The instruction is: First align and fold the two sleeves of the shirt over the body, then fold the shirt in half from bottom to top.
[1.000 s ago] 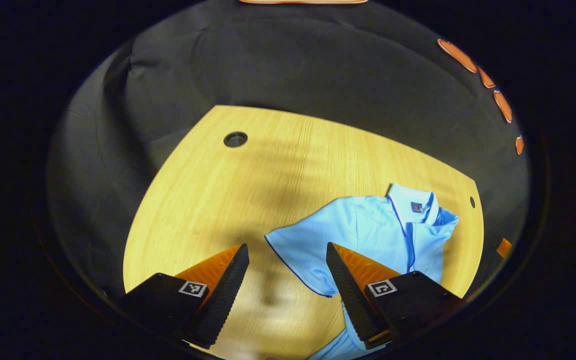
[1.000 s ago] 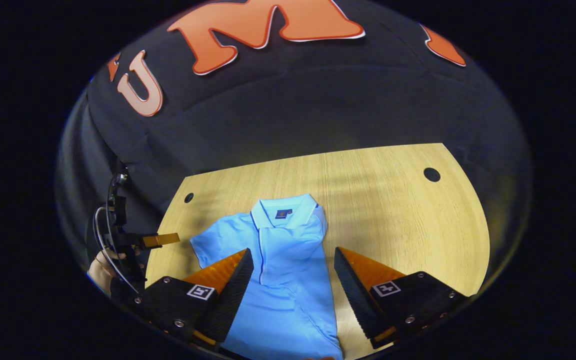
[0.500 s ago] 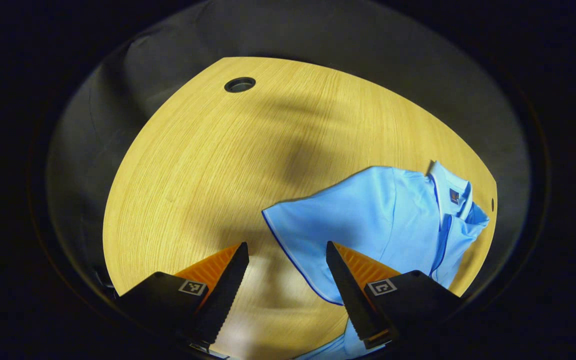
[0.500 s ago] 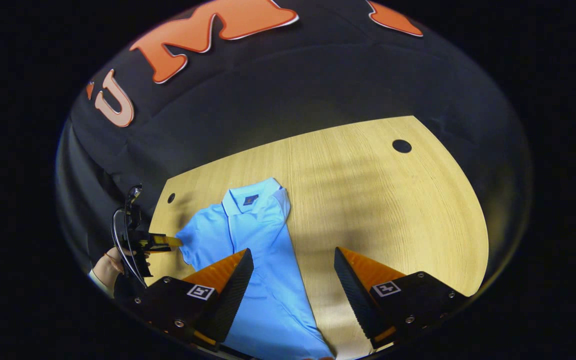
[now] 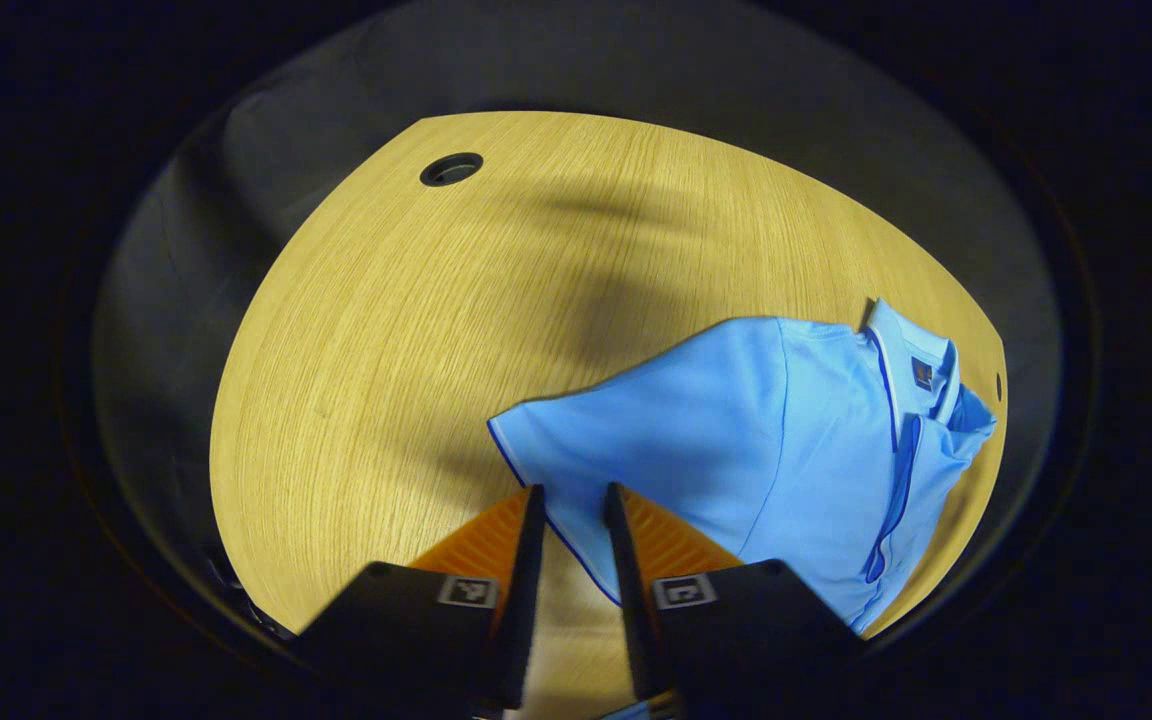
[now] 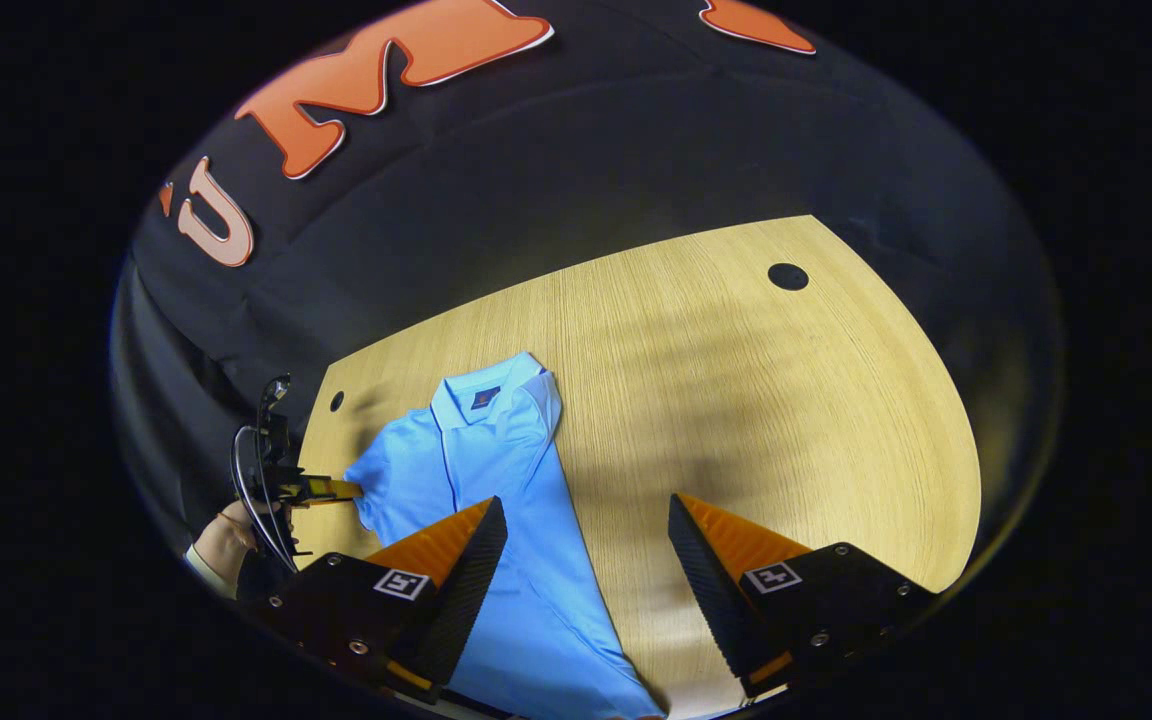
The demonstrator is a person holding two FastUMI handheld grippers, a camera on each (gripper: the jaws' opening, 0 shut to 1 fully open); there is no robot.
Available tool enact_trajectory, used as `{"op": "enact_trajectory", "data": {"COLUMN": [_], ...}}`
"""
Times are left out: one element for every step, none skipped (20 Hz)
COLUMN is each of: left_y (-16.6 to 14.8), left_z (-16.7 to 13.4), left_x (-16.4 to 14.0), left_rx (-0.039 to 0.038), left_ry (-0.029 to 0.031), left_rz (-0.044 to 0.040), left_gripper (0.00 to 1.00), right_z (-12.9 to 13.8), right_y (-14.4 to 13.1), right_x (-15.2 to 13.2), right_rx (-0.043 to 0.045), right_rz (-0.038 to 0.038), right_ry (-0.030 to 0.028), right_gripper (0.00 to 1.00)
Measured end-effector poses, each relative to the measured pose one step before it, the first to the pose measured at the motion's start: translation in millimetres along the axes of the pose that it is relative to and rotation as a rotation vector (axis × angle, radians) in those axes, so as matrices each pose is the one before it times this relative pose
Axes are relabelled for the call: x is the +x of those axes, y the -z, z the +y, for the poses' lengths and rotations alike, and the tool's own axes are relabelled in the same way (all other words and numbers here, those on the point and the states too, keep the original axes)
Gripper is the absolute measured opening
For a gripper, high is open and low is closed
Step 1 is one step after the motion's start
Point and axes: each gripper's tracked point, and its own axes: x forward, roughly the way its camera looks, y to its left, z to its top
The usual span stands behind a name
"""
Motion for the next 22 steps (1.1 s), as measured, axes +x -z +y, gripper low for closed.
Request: {"op": "enact_trajectory", "data": {"left_y": [-0.23,-0.17,1.34,1.71,-4.0,-6.36,-7.06,-7.83,-4.14,-5.58,-6.33,-7.69,-5.49,-8.13,-6.92,-7.29,-8.1,-7.96,-8.35,-9.02,-9.66,5.15], "left_z": [-0.71,-0.65,-1.29,-2.93,-1.93,-1.26,-0.79,-3.62,-5.99,-7.93,-10.33,-12.29,-10.21,-12.8,-11.13,-11.51,-13.51,-14.84,-15.44,-15.31,-14.3,-16.92], "left_x": [-1.57,0.71,-0.77,-4.79,-5.78,-6.69,-9.79,-9.5,-10.76,-9.33,-8.16,-8.36,-8.8,-7.08,-8.17,-4.21,-0.9,0.06,1.81,3.11,3.84,-7.4], "left_rx": [-0.00654,-0.00794,0.00948,0.01673,0.02747,0.02693,0.03,0.03085,0.03128,0.03122,0.03174,0.02647,0.02354,0.01887,0.01674,0.02139,0.01958,0.01598,0.01321,0.01542,0.01845,0.0176], "left_ry": [-0.00188,-0.00214,0.00087,0.00722,-0.00376,-0.00825,-0.00583,-0.00175,-0.00139,0.00212,0.008,0.0143,0.01441,0.01823,0.01485,0.01301,0.01375,0.01809,0.01924,0.01765,0.01269,0.01167], "left_rz": [-0.00468,0.00249,-0.00199,0.0114,-0.01946,-0.0235,-0.03347,-0.03089,-0.02105,-0.02217,-0.02758,-0.02405,-0.01783,-0.01509,-0.01413,-0.01484,-0.00781,-0.00219,0.0002,0.00197,0.00249,0.00233], "left_gripper": [0.29,0.09,0.08,0.09,0.09,0.08,0.08,0.08,0.08,0.08,0.08,0.08,0.08,0.08,0.07,0.07,0.08,0.08,0.08,0.08,0.08,0.08], "right_z": [0.03,0.72,0.28,0.25,0.27,0.31,-0.91,-0.89,-1.63,-0.52,-1.58,-1.35,-0.64,-0.96,-2.75,-3.25,-3.82,-4.52,-4.62,-6.58,-7.12,-8.56], "right_y": [0.8,1.02,-0.21,-0.63,-1.22,-0.47,-0.47,-0.34,-1.59,-0.45,-0.94,-0.83,-1.81,0.29,-0.17,0.06,0.39,1.4,-0.08,0.52,1.17,0.62], "right_x": [-0.06,-0.14,-1.13,-1.67,-1.85,-1.02,-2.66,-2.4,-2.58,-2.39,-2.85,-4.55,-4.06,-5.26,-4.84,-3.75,-4.99,-6.11,-5.19,-4.52,-3.94,-3.52], "right_rx": [-0.00224,-0.00032,0.00004,-0.00076,-0.00246,-0.0041,-0.00272,-0.00386,-0.0024,-0.00101,0.0004,0.00319,0.00445,0.00225,0.00176,0.00241,0.00581,0.00831,0.00945,0.00884,0.00918,0.01036], "right_rz": [0.00179,0.00131,-0.00239,-0.00521,-0.0068,-0.00733,-0.00638,-0.00762,-0.00943,-0.00923,-0.00768,-0.00854,-0.01068,-0.0077,-0.00791,-0.00772,-0.00682,-0.00506,-0.00789,-0.00556,-0.00711,-0.00716], "right_ry": [0.00074,-0.00114,-0.00298,-0.00008,-0.00072,-0.00009,0.00368,0.00275,0.00407,0.00137,0.00194,0.00252,-0.00136,-0.00232,0.0021,0.0042,0.00395,0.0014,0.00196,0.00678,0.00698,0.00728], "right_gripper": [0.99,0.99,0.99,0.99,0.99,0.99,0.99,0.98,0.99,0.99,0.98,0.98,0.99,0.99,0.98,0.99,0.99,0.99,0.99,0.99,0.99,0.99]}}
